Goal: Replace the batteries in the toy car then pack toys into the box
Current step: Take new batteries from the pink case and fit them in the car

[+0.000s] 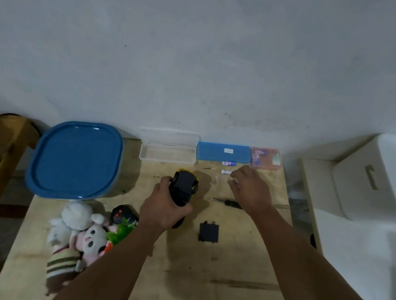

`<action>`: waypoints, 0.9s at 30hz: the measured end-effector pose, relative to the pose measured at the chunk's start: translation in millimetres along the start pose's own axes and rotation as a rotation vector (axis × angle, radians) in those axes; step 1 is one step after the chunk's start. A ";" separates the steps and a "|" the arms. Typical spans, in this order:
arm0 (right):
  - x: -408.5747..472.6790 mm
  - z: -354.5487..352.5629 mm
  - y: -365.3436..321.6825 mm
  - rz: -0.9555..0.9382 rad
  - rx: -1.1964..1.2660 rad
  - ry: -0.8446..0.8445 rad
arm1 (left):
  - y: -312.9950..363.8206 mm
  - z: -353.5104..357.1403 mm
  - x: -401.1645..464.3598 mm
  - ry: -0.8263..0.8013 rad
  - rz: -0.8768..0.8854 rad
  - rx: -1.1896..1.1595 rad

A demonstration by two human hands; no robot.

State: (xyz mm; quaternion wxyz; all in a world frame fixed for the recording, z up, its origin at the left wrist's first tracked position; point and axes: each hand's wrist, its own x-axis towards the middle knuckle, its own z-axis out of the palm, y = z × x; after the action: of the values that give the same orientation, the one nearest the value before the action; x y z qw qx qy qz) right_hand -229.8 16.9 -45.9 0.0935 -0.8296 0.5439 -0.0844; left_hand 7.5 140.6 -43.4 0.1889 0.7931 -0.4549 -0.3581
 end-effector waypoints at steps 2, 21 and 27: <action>-4.2 -23.0 -19.3 0.067 0.109 0.057 | 4.0 -14.4 -5.0 -0.007 0.027 -0.146; -28.7 -123.7 -179.7 0.362 1.150 0.348 | 74.6 -99.8 -52.1 -0.405 -0.045 -1.398; -31.6 -114.2 -185.0 0.437 1.159 0.458 | 84.4 -99.5 -53.2 -0.447 -0.083 -1.351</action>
State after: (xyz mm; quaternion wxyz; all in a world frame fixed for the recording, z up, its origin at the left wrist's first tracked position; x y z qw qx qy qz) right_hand -105.8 111.0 109.2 0.4219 -0.4767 0.5723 -0.5169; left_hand 14.1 140.1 97.4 0.5276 0.4268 -0.1307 -0.7228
